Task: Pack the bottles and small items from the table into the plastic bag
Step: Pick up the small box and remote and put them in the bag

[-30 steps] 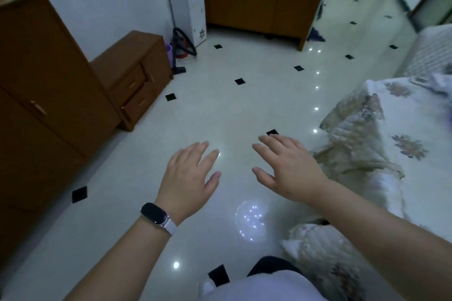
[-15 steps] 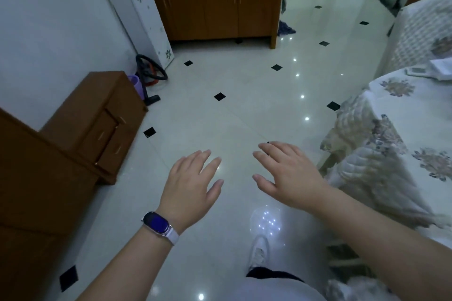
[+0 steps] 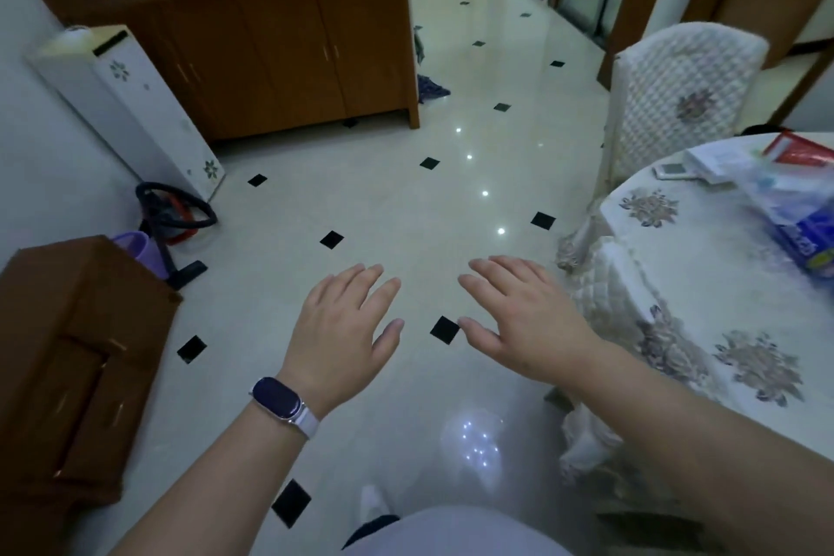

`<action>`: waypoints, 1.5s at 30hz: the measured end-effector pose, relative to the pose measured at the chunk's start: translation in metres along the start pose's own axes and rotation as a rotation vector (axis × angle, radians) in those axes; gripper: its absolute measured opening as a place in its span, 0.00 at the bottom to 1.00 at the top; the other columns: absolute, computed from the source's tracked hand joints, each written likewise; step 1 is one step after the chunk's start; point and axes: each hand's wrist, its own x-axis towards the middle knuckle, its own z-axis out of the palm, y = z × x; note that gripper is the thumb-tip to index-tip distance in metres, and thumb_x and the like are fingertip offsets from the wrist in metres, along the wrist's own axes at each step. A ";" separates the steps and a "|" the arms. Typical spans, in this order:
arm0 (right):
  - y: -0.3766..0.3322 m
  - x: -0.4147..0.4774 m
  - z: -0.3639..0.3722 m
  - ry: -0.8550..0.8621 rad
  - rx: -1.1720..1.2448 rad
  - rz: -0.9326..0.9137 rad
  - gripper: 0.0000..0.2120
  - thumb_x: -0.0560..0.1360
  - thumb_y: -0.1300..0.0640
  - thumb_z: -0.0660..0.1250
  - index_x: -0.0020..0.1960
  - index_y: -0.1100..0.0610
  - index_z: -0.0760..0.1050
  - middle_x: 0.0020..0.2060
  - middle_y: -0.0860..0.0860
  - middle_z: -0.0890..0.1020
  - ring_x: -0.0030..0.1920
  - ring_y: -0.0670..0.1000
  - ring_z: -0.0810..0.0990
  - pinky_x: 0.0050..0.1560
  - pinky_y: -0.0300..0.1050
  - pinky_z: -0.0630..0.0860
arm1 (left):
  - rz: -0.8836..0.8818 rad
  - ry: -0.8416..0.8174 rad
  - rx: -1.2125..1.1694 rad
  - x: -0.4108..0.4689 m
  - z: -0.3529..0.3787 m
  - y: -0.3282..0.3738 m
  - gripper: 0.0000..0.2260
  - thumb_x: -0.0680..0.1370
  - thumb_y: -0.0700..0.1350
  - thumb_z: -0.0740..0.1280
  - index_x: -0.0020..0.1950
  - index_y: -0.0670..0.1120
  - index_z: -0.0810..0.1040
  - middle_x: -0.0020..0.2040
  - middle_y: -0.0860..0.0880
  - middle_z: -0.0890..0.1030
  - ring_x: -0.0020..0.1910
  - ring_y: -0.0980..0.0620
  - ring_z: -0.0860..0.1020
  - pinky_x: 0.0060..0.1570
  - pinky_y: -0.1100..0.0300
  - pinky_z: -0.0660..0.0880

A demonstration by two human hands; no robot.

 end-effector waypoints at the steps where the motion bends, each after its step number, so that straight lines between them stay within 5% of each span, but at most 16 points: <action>1: 0.008 0.006 0.005 -0.004 -0.017 0.025 0.23 0.75 0.41 0.61 0.60 0.56 0.78 0.60 0.54 0.80 0.60 0.58 0.77 0.61 0.53 0.69 | 0.019 0.000 -0.014 0.014 0.009 -0.006 0.19 0.76 0.52 0.65 0.63 0.45 0.79 0.63 0.43 0.78 0.63 0.41 0.75 0.59 0.45 0.73; 21: 0.155 0.246 0.073 -0.149 -0.239 0.518 0.24 0.76 0.41 0.59 0.64 0.55 0.76 0.63 0.55 0.78 0.63 0.59 0.75 0.62 0.55 0.71 | 0.401 -0.028 -0.319 0.365 0.173 -0.172 0.19 0.77 0.52 0.63 0.65 0.45 0.78 0.65 0.43 0.78 0.64 0.42 0.75 0.63 0.46 0.71; 45: 0.422 0.149 0.053 -0.041 -0.274 1.256 0.24 0.74 0.40 0.59 0.62 0.52 0.77 0.61 0.51 0.80 0.60 0.55 0.77 0.59 0.51 0.74 | 1.009 -0.192 -0.442 0.644 0.291 0.114 0.19 0.75 0.52 0.67 0.64 0.48 0.77 0.64 0.46 0.77 0.61 0.44 0.76 0.59 0.49 0.72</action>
